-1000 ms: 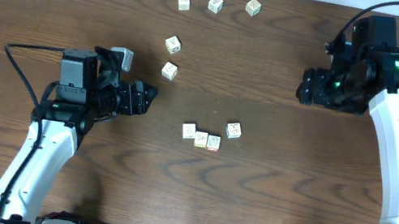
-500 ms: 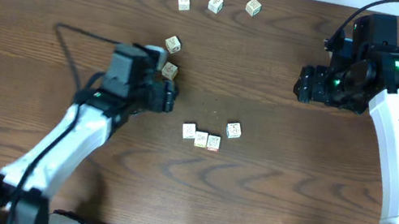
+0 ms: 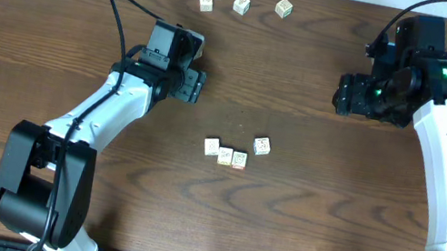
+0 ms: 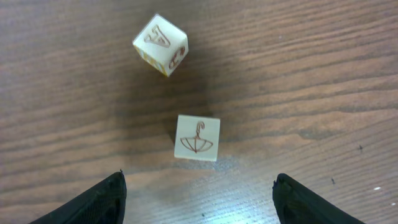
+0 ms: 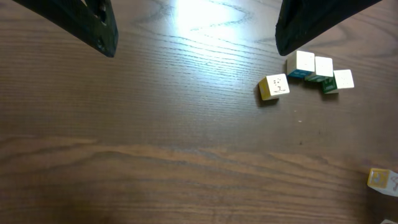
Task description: Lift 5 blocks
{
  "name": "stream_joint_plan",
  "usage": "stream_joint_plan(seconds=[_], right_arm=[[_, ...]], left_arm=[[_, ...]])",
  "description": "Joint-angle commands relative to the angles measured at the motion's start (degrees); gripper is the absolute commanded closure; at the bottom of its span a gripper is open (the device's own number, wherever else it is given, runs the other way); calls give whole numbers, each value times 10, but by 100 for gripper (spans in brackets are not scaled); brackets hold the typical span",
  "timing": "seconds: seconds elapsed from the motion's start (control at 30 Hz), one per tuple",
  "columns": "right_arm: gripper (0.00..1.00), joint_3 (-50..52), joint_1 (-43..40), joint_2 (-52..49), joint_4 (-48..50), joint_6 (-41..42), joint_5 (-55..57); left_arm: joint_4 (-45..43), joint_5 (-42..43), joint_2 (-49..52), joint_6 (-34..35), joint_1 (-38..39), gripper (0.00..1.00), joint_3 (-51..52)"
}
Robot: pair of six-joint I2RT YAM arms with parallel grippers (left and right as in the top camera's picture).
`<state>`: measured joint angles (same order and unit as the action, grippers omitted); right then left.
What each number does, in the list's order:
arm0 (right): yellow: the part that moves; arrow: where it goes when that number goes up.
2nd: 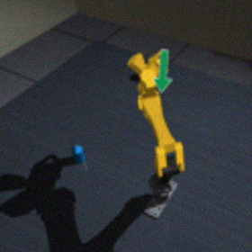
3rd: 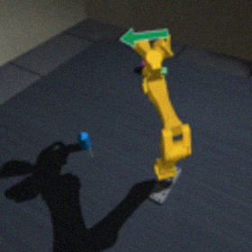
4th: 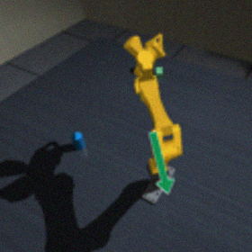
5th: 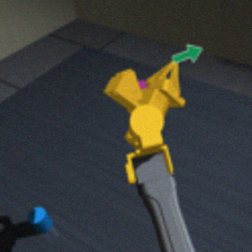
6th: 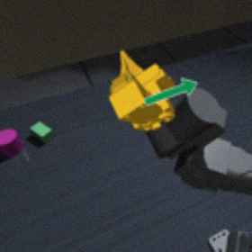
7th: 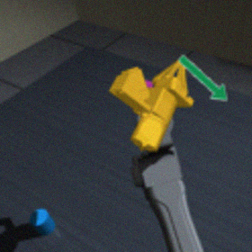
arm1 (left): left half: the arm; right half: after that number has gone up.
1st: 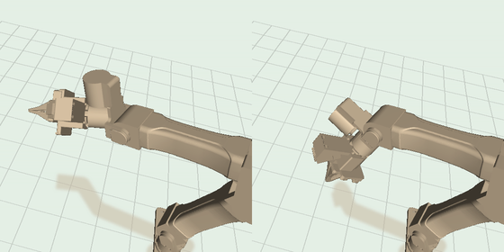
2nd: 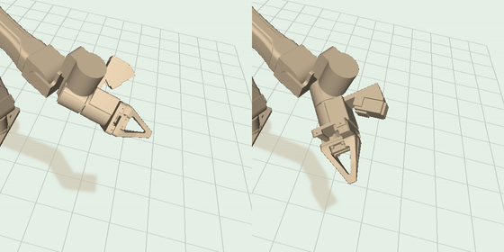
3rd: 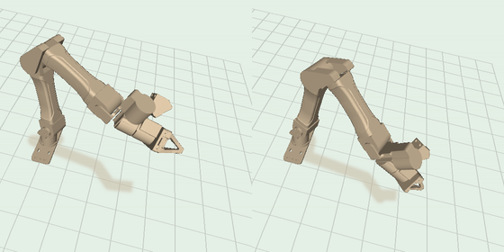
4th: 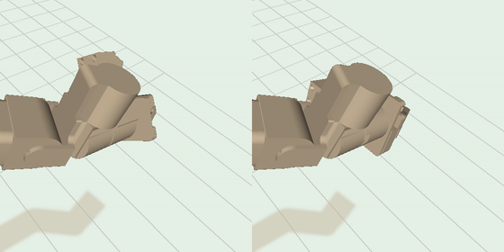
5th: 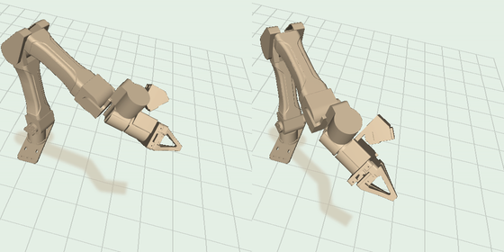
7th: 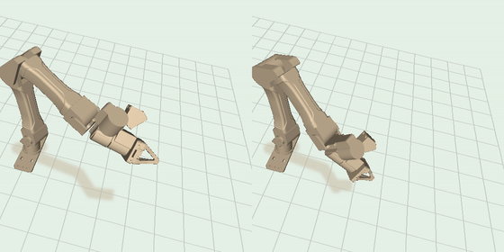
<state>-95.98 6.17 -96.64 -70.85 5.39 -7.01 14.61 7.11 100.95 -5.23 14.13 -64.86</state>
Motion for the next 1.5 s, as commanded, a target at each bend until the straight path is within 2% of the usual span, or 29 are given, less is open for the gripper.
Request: stream_joint_plan(seconds=[0.0, 0.43, 0.57, 0.67, 0.7, 0.73, 1.03, 1.17, 1.33, 1.47], right_arm=[[22, -7, -2, 5, 4, -8, 6], [22, -7, -2, 5, 14, -8, 6], [22, -7, -2, 5, 15, -8, 6], [22, -7, -2, 5, 17, -8, 5], [22, -7, -2, 5, 18, -8, 6], [22, -7, -2, 5, 18, -8, 6], [23, -7, -2, 5, 23, -8, 5], [23, -7, -2, 5, 23, -8, 5], [23, -7, -2, 5, 24, -8, 5], [24, -7, -2, 5, 28, -8, 5]], left_arm=[[-4, -12, 13, -37, -2, 24, -17], [-47, -12, 76, -46, -2, 26, -17], [-66, -12, 84, -46, -2, 40, -17], [-80, -12, 85, -46, -2, 42, -17], [-85, -12, 85, -46, -2, 47, -17], [-85, -12, 85, -46, -2, 48, -17], [-88, -12, 85, -46, -2, 48, -17], [-88, -12, 87, -46, -2, 43, -17], [-92, -12, 112, -46, -2, 44, -17], [-92, -12, 118, -46, -2, 59, -17]])
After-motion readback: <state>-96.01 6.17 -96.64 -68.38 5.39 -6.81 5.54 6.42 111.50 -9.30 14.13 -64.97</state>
